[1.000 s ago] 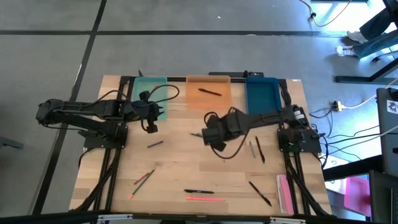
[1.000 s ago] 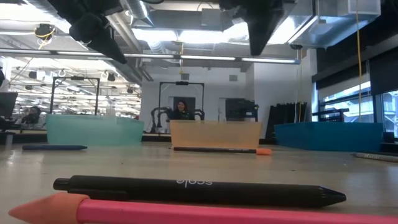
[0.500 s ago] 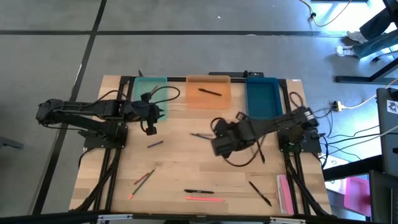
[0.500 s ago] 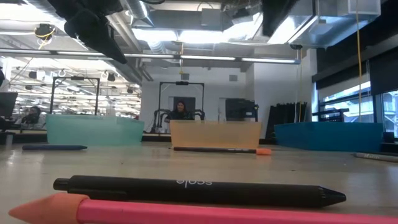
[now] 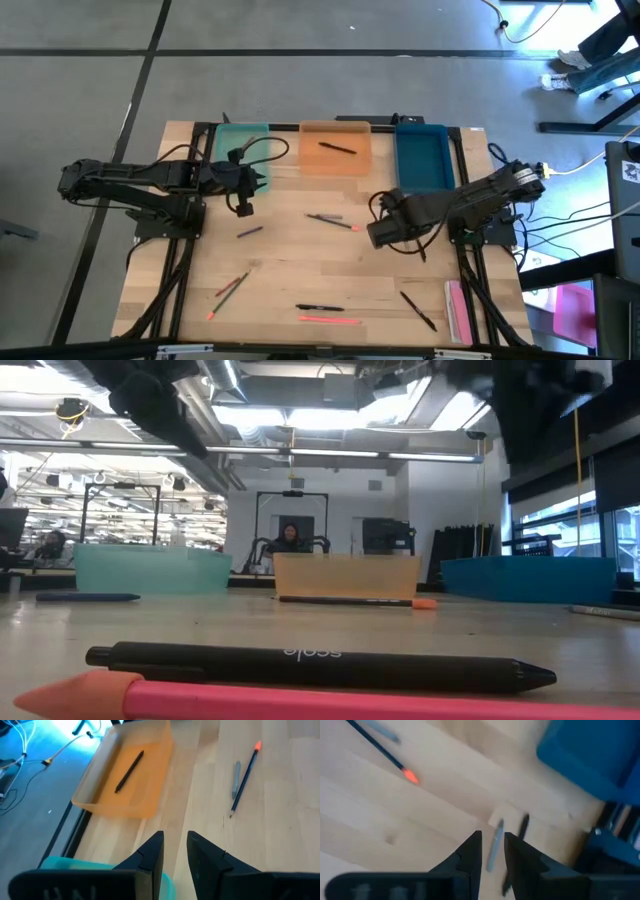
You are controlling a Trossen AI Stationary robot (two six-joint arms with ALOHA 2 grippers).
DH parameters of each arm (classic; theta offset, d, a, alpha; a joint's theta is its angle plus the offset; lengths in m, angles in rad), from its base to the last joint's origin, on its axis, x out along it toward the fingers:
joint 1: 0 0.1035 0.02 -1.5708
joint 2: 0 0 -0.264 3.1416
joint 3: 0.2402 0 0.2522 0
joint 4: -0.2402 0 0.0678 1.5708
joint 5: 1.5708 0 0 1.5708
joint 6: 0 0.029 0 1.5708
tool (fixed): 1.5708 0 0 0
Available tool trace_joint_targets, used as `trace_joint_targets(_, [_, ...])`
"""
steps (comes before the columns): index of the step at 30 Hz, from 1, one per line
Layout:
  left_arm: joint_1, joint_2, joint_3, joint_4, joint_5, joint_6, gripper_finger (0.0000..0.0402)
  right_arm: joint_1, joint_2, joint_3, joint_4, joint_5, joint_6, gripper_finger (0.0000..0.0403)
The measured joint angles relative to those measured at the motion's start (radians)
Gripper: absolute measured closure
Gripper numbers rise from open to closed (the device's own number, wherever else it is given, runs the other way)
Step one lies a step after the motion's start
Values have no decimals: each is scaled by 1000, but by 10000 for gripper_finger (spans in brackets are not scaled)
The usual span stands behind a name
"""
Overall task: Sort crayons/erasers/pens/pencils in bins
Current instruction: Put the gray crayon into the blue bin
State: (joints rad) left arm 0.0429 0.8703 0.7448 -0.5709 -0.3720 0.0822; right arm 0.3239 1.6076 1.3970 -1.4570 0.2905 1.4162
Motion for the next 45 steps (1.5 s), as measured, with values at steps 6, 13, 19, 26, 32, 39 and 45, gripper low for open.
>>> trace_joint_targets(6, [0,0,0,48,95,72,324,-42,2,-129,91,-89,53,317])
trace_joint_targets(13, [0,0,0,127,264,176,324,-91,1,-282,209,-179,49,317])
trace_joint_targets(19, [0,0,0,140,266,189,324,-115,1,-395,325,-206,45,317])
trace_joint_targets(26, [0,0,0,139,266,185,324,-130,1,-491,416,-255,44,317])
trace_joint_targets(32, [0,0,0,140,266,184,324,-132,1,-539,478,-286,42,317])
trace_joint_targets(39, [0,0,0,139,266,183,324,-132,1,-572,538,-293,42,317])
trace_joint_targets(45, [1,0,0,142,266,183,324,-132,1,-572,550,-293,28,317])
